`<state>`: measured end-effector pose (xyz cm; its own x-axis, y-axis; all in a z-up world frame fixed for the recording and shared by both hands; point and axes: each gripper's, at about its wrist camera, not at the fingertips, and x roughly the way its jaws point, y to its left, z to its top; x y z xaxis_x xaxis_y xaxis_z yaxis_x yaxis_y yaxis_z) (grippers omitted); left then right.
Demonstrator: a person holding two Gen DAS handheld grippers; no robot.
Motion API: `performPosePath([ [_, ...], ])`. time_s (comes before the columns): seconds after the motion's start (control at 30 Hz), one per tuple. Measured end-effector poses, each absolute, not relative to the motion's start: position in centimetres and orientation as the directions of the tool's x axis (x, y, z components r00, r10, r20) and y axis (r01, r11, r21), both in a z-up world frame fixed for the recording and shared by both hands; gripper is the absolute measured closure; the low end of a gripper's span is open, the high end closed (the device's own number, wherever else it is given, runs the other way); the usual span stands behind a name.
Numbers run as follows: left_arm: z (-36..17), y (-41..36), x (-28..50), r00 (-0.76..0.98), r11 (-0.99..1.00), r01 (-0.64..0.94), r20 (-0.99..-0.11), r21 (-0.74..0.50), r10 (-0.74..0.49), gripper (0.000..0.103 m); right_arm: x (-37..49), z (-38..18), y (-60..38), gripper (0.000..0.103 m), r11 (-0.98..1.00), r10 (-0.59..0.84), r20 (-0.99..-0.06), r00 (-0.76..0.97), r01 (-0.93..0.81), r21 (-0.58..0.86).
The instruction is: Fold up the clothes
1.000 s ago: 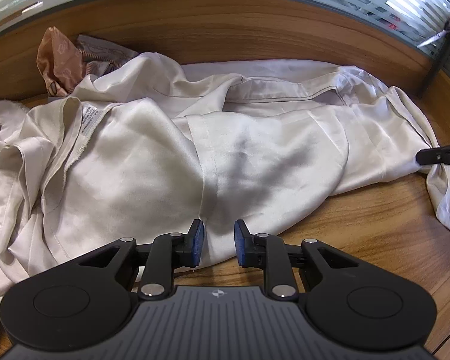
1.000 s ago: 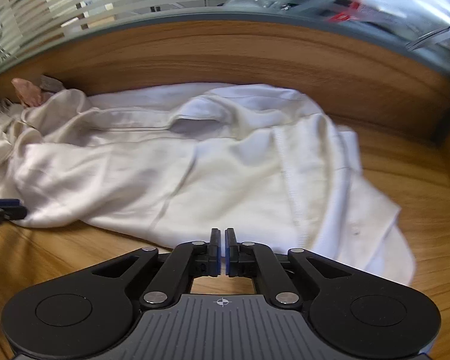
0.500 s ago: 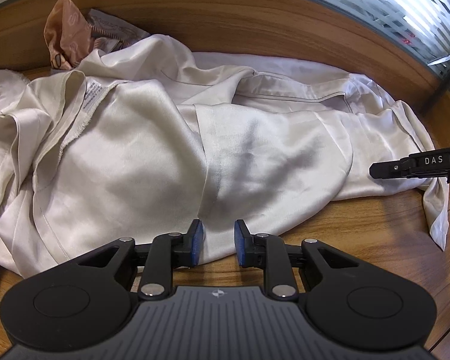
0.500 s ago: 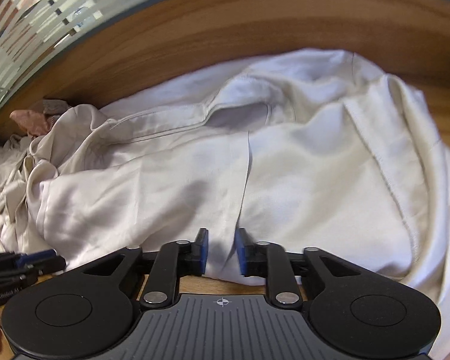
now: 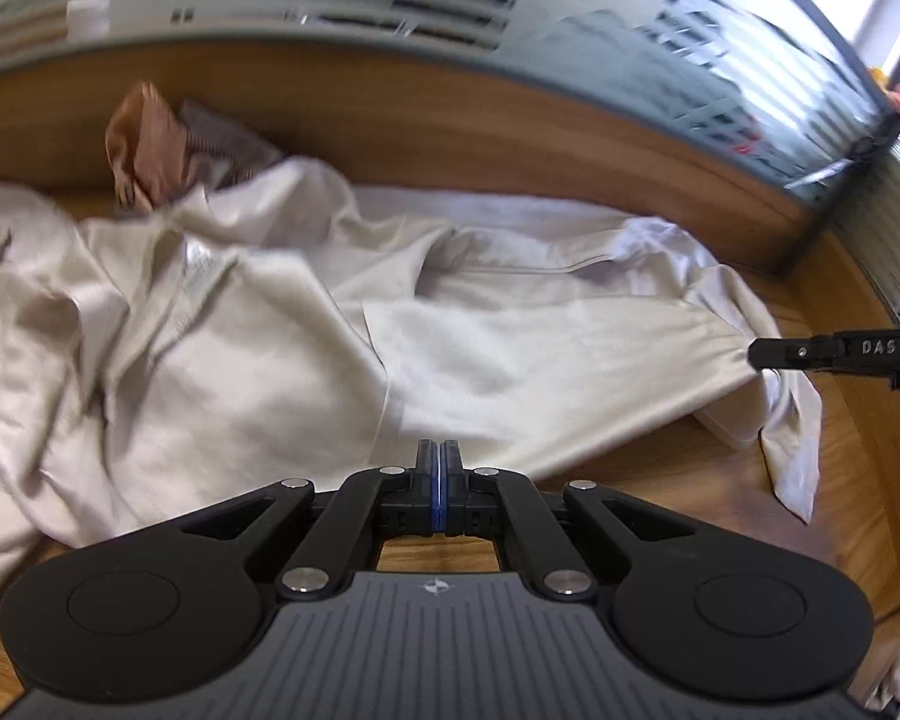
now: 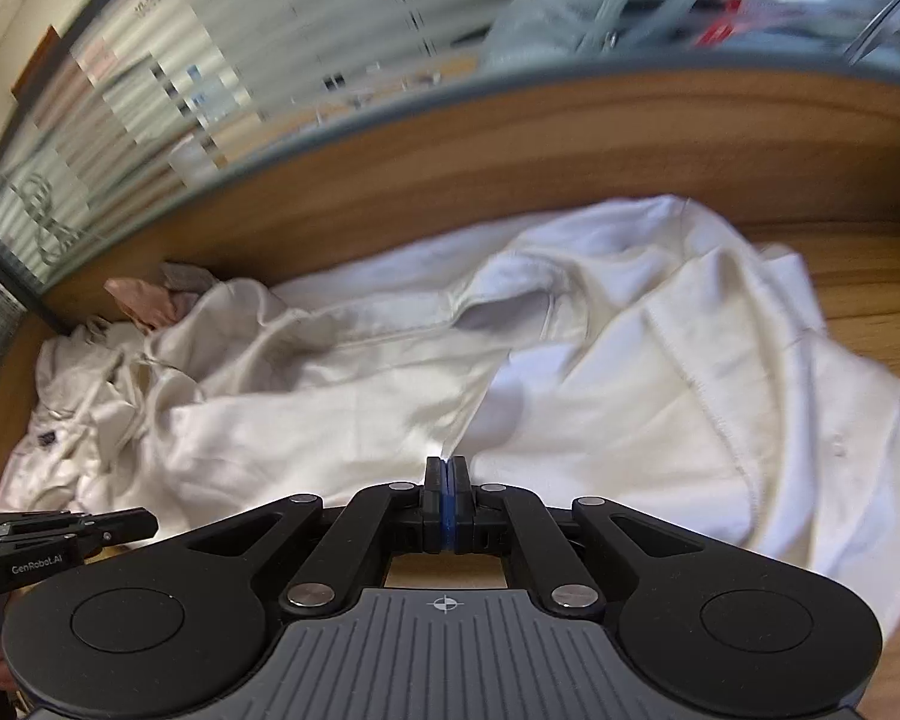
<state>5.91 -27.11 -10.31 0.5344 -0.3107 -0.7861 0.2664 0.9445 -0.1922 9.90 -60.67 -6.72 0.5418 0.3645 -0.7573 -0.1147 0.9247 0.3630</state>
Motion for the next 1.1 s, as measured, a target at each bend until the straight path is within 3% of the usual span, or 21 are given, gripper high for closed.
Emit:
performPosePath([
  [0.17, -9.0, -27.1, 3.6, 0.555, 0.936, 0.331, -0.777, -0.122, -0.297, 0.102, 7.2, -3.3, -61.4, 0.101, 0.922, 0.373, -0.737, 0.564, -0.133, 0.365],
  [0.3, -9.6, -27.0, 2.2, 0.540, 0.928, 0.360, -0.790, -0.093, -0.289, 0.079, 6.2, -0.5, -61.9, 0.101, 0.916, 0.388, -0.711, 0.586, -0.162, 0.366],
  [0.5, -10.9, -27.2, 1.6, 0.529, 0.927, 0.370, -0.807, -0.058, -0.262, 0.064, 8.1, 2.3, -62.1, 0.101, 0.924, 0.376, -0.679, 0.630, -0.204, 0.323],
  [0.77, -12.7, -27.0, 3.5, 0.519, 0.938, 0.345, -0.831, -0.013, -0.202, 0.063, 14.1, -0.3, -60.9, 0.101, 0.944, 0.327, -0.732, 0.598, -0.251, 0.216],
  [1.1, -13.3, -22.7, 7.0, 0.543, 0.994, 0.108, -0.836, -0.018, -0.074, 0.062, 12.4, -5.5, -61.7, 0.099, 0.966, 0.258, -0.814, 0.521, -0.169, 0.198],
])
